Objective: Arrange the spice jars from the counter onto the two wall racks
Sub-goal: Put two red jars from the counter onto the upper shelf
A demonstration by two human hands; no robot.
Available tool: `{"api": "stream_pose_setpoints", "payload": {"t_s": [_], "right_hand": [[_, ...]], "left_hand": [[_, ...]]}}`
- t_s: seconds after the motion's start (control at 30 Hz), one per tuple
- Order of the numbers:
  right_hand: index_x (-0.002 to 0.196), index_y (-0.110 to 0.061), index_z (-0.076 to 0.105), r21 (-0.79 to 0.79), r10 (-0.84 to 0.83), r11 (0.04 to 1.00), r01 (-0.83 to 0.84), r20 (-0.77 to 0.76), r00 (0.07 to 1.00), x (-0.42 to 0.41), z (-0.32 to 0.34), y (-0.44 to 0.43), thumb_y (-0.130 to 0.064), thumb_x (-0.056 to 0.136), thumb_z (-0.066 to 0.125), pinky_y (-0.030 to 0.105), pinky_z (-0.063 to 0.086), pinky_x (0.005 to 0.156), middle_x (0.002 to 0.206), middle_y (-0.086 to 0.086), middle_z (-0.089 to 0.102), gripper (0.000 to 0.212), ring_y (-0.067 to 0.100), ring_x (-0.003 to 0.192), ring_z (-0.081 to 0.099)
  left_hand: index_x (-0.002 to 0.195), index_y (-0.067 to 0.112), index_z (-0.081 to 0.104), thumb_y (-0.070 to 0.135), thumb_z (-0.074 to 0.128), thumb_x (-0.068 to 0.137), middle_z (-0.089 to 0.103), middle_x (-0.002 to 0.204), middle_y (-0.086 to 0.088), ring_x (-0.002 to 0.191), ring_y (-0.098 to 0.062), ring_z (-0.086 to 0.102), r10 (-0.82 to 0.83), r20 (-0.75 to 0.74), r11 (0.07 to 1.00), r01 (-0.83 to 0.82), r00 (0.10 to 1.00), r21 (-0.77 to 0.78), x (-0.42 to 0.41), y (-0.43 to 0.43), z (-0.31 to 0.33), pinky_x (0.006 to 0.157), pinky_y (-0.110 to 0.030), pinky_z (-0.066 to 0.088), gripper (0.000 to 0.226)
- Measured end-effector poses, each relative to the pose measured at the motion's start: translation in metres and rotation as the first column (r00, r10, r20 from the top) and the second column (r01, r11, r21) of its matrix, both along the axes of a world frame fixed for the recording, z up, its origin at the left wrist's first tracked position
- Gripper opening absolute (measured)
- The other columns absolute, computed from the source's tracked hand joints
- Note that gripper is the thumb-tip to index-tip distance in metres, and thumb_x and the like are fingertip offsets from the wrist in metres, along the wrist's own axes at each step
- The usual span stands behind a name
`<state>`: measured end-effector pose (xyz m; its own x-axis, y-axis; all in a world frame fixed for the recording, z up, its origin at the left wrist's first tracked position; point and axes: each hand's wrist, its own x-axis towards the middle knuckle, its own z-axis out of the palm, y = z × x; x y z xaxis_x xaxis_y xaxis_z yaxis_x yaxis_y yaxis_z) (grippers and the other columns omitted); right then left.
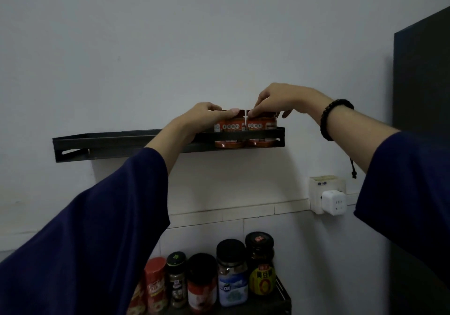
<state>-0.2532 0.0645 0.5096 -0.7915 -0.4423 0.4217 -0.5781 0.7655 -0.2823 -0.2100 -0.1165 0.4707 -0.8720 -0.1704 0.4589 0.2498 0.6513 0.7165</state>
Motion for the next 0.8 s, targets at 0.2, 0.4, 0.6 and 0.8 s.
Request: {"api": "stream_pose_setpoints", "payload": {"t_s": [0.2, 0.4, 0.6, 0.8], "right_hand": [[0.105, -0.016, 0.065, 0.022, -0.002, 1.0, 0.001, 0.004, 1.0, 0.0, 0.0028, 0.0007, -0.042, 0.082, 0.064, 0.034, 0.049, 0.076, 0.103, 0.003, 0.061, 0.035, 0.021, 0.098, 0.057], [0.112, -0.014, 0.065, 0.06, 0.006, 0.998, -0.009, 0.055, 0.998, 0.0022, 0.0089, 0.0029, -0.041, 0.082, 0.065, 0.036, 0.051, 0.082, 0.11, 0.007, 0.063, 0.04, 0.026, 0.103, 0.06], [0.122, -0.014, 0.06, 0.066, 0.025, 0.997, -0.03, 0.086, 0.996, 0.0022, 0.0085, 0.0073, -0.038, 0.086, 0.062, 0.037, 0.049, 0.085, 0.117, 0.007, 0.062, 0.044, 0.024, 0.107, 0.058], [0.122, -0.015, 0.06, 0.088, 0.011, 0.996, -0.017, 0.07, 0.997, 0.0036, 0.0064, 0.0049, -0.037, 0.086, 0.061, 0.037, 0.048, 0.085, 0.119, 0.007, 0.061, 0.042, 0.023, 0.107, 0.056]], "left_hand": [[0.129, 0.013, 0.049, 0.058, 0.065, 0.077, 0.046, 0.114, 0.0, 0.103, -0.015, 0.047, 0.045, -0.071, 0.998, -0.048, 0.996, -0.036, -0.0012, 0.0047, -0.0048, 0.08, -0.028, 0.038, 0.071], [0.123, 0.013, 0.056, 0.057, 0.057, 0.083, 0.061, 0.121, -0.002, 0.103, -0.015, 0.056, -0.03, -0.027, 0.999, 0.029, 0.999, -0.02, 0.0023, -0.0009, -0.0017, 0.076, -0.027, 0.042, 0.059], [0.125, 0.014, 0.057, 0.047, 0.057, 0.087, 0.058, 0.118, -0.001, 0.108, -0.018, 0.053, -0.053, -0.016, 0.998, 0.052, 0.998, -0.028, 0.0024, -0.0046, -0.0008, 0.089, -0.031, 0.039, 0.05], [0.125, 0.015, 0.057, 0.048, 0.057, 0.087, 0.058, 0.121, -0.002, 0.106, -0.018, 0.053, -0.057, -0.001, 0.998, 0.057, 0.998, -0.021, 0.0006, -0.0044, -0.0002, 0.083, -0.029, 0.04, 0.05]]}}
